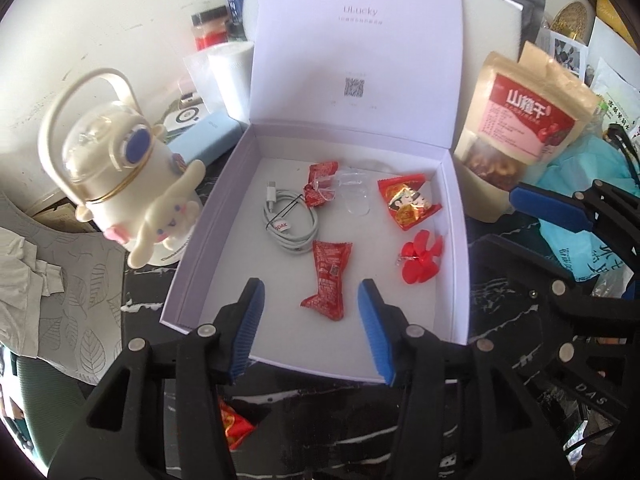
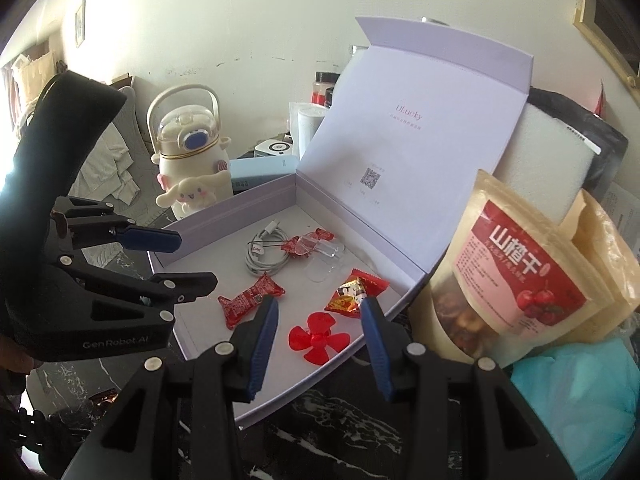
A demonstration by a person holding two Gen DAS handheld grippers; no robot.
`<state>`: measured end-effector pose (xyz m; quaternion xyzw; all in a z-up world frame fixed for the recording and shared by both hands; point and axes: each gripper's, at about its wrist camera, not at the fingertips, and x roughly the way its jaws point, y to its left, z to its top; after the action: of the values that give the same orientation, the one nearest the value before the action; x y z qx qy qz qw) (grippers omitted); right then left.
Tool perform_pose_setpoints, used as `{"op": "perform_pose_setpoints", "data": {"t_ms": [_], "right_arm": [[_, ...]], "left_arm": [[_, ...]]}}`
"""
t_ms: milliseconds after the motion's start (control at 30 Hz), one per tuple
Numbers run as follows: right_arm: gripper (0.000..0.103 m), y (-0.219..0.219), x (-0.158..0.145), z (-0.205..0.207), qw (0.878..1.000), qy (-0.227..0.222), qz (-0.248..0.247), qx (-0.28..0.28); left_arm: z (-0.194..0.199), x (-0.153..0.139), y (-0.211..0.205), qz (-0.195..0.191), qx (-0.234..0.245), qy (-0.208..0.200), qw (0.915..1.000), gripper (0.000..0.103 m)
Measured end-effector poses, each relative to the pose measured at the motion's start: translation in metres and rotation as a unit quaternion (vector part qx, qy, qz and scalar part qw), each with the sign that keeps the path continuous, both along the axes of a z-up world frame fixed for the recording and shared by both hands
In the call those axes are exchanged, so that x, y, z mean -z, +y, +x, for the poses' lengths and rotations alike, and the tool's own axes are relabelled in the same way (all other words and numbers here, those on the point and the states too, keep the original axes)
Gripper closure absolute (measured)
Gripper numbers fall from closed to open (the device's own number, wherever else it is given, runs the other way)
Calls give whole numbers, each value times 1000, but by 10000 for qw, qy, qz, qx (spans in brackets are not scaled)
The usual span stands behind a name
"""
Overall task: Organize objects
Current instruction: 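Move both open tools back from the box toward the remaining candies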
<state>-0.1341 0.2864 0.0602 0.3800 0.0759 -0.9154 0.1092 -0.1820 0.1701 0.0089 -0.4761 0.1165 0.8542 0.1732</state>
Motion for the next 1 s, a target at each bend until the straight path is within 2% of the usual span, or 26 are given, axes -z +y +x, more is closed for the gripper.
{"op": "perform_pose_setpoints", "data": {"t_ms": [500, 1000], "right_arm": [[55, -12, -31, 62, 9989, 455, -56, -31], [53, -42, -28, 115, 9983, 517, -108, -259]], "left_arm": [[66, -36, -21, 106, -71, 486, 9987, 47], [118, -36, -63, 81, -362, 650, 9972, 43]]}}
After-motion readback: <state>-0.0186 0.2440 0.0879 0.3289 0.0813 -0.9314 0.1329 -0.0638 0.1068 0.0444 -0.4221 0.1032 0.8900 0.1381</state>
